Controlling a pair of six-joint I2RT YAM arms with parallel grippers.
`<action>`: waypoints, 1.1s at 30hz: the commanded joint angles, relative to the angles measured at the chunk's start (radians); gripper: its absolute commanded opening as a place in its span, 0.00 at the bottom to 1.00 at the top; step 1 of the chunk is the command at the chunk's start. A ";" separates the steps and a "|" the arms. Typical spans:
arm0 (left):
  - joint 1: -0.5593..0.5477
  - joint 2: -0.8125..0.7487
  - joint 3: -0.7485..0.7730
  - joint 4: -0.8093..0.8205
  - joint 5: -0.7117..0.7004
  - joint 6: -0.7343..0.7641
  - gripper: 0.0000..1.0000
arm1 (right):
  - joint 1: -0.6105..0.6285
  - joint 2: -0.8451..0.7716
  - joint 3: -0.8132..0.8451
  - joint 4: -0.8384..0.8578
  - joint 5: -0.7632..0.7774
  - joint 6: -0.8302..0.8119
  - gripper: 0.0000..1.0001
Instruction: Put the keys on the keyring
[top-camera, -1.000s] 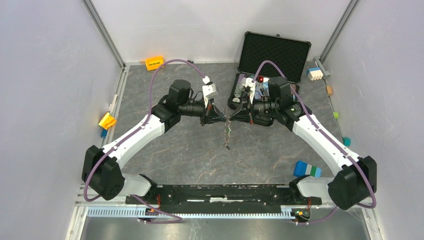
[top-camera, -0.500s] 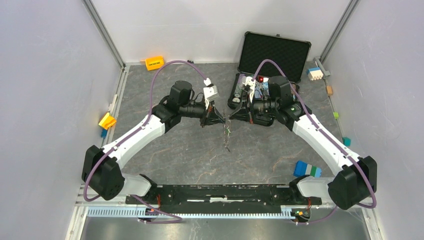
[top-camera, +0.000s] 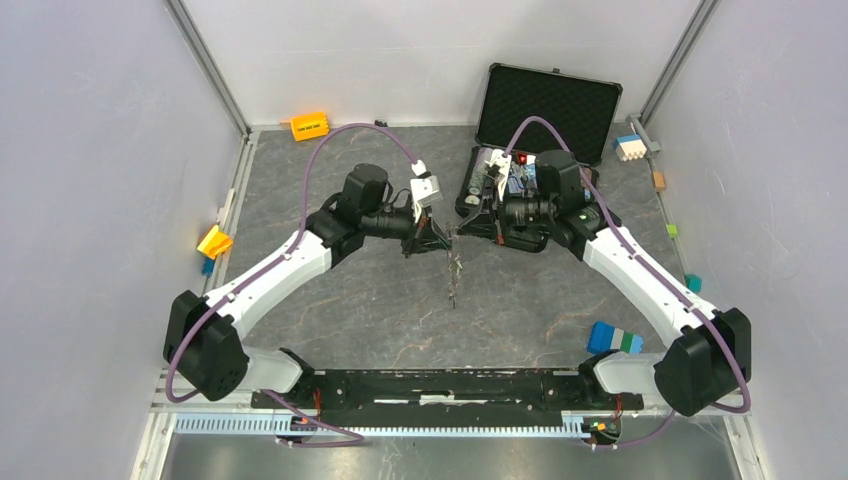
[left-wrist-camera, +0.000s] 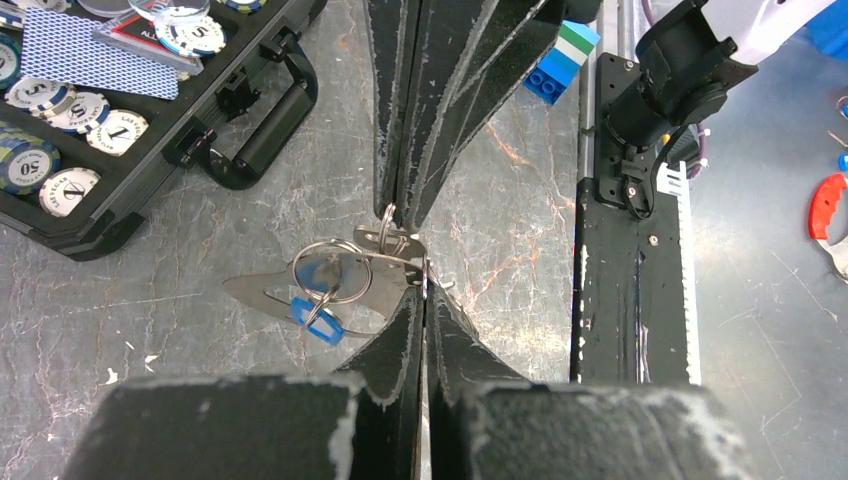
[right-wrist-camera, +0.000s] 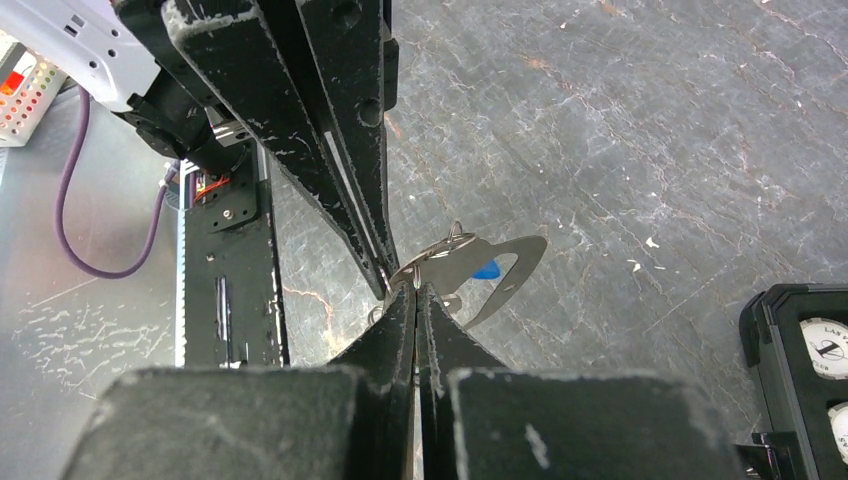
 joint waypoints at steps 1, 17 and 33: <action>-0.007 -0.043 0.033 0.016 -0.020 0.036 0.02 | 0.010 0.003 -0.004 0.055 -0.010 0.023 0.00; -0.015 -0.064 0.096 -0.149 -0.055 0.134 0.02 | -0.008 -0.102 0.104 -0.282 0.016 -0.531 0.00; -0.126 -0.085 0.114 -0.192 -0.353 0.233 0.02 | 0.068 -0.071 -0.031 -0.079 -0.012 -0.243 0.00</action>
